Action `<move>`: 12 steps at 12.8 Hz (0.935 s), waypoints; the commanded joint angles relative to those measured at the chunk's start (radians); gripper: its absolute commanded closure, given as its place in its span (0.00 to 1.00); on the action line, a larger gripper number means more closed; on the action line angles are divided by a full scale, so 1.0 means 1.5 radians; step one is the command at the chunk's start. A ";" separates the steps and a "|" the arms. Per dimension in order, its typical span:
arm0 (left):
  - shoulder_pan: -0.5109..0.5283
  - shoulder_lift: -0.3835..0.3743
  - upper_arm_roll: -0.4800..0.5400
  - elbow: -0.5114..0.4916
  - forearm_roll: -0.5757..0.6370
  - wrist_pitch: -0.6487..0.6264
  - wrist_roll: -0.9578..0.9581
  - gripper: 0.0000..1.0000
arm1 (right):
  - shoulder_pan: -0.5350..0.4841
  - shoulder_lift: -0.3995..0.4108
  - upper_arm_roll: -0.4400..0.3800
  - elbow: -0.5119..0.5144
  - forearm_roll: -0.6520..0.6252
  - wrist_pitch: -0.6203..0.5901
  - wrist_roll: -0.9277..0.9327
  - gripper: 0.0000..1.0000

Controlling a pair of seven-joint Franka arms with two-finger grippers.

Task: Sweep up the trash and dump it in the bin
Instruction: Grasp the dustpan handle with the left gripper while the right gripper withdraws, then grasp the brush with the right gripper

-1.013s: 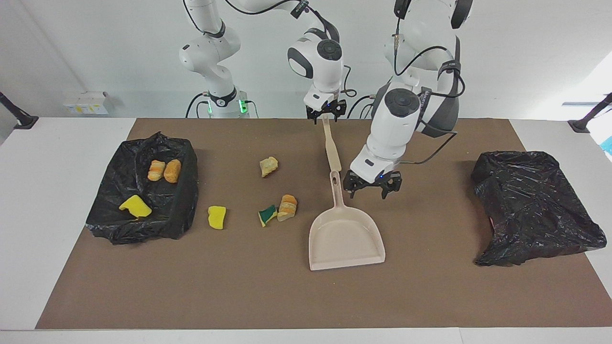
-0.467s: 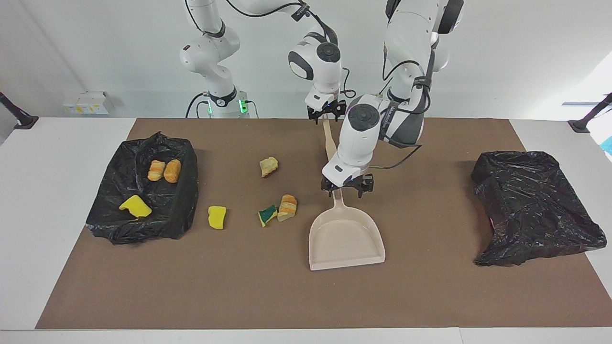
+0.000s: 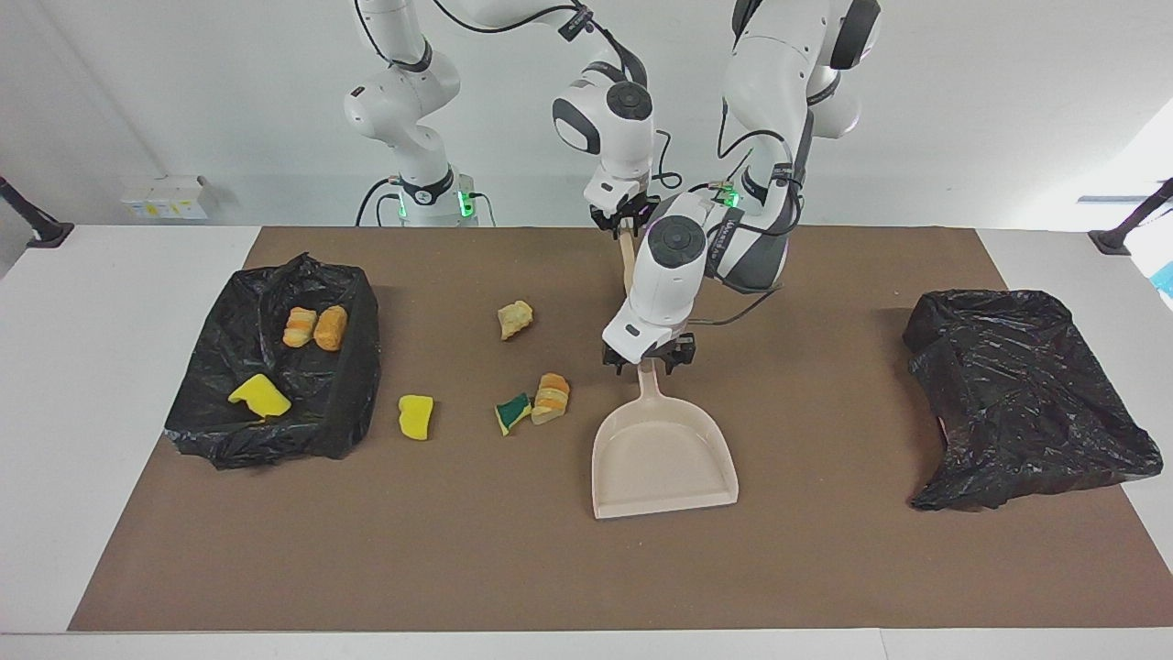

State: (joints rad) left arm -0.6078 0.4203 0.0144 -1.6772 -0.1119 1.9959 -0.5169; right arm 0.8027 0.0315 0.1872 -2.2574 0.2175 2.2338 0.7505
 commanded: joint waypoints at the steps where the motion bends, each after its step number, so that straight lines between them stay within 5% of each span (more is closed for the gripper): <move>1: 0.001 -0.014 0.002 0.002 -0.013 -0.037 -0.003 0.97 | -0.004 -0.035 -0.001 -0.008 0.013 0.003 0.014 1.00; 8: 0.042 -0.045 0.014 0.012 -0.005 -0.061 0.071 1.00 | -0.117 -0.176 -0.003 -0.048 0.005 -0.131 0.058 1.00; 12: 0.069 -0.060 0.014 0.011 0.030 -0.131 0.208 1.00 | -0.208 -0.190 -0.003 -0.060 -0.077 -0.167 0.026 1.00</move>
State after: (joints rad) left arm -0.5140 0.3525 0.0382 -1.6594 -0.0978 1.8543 -0.2769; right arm 0.5549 -0.2298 0.1731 -2.3215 0.1686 1.9974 0.8170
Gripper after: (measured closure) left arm 0.687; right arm 0.736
